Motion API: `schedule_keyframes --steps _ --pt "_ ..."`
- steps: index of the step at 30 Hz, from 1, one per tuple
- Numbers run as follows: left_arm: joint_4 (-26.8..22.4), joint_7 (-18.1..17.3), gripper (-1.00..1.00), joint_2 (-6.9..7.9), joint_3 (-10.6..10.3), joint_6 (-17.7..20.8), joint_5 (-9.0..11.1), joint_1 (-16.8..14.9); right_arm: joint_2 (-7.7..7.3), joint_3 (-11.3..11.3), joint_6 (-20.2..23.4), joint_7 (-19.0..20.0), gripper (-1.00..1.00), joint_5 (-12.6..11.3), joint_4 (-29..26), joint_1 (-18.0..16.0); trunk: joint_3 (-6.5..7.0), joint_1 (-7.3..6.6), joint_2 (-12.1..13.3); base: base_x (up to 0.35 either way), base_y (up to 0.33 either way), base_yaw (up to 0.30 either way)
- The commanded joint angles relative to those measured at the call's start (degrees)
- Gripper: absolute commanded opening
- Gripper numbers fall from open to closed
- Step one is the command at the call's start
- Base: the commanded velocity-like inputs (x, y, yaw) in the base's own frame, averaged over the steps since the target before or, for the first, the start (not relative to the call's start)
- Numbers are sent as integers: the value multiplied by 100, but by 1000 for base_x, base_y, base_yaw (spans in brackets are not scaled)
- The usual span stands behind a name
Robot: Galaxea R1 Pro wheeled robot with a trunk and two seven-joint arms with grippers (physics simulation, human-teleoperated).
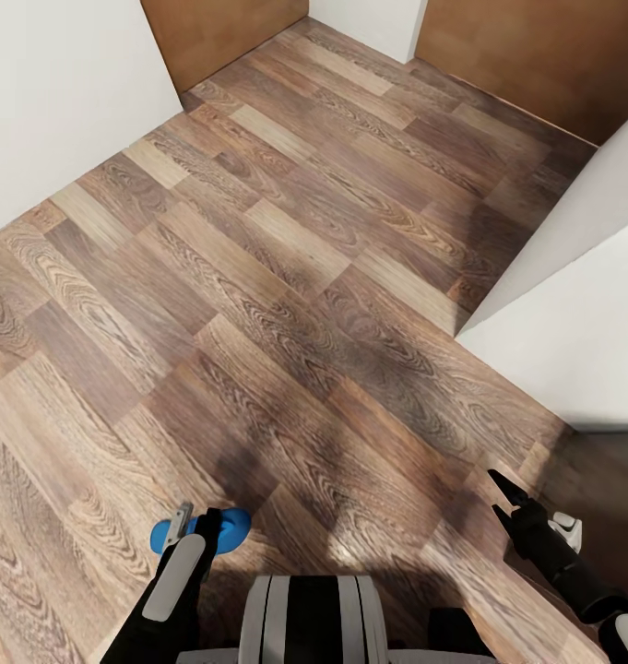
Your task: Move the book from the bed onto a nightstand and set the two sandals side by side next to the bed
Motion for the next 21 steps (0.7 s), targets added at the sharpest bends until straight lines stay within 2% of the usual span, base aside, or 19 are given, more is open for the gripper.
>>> schedule_keyframes --steps 1,13,14,21 --pt "-5 5 100 -2 3 -50 60 -2 2 -9 34 8 100 -27 1 -2 -3 -1 -1 0 0 0" --pt "-5 -12 100 -9 2 -67 52 -3 1 -8 34 8 100 -27 1 -2 -3 -1 -1 0 0 0" --pt "-5 -8 -100 -7 2 -67 52 -3 -1 -6 34 8 100 -27 1 -2 -3 -1 -1 0 0 0" --pt "-5 -4 -100 0 2 -59 46 -3 1 -9 34 8 100 -27 1 -2 -3 -1 -1 0 0 0"
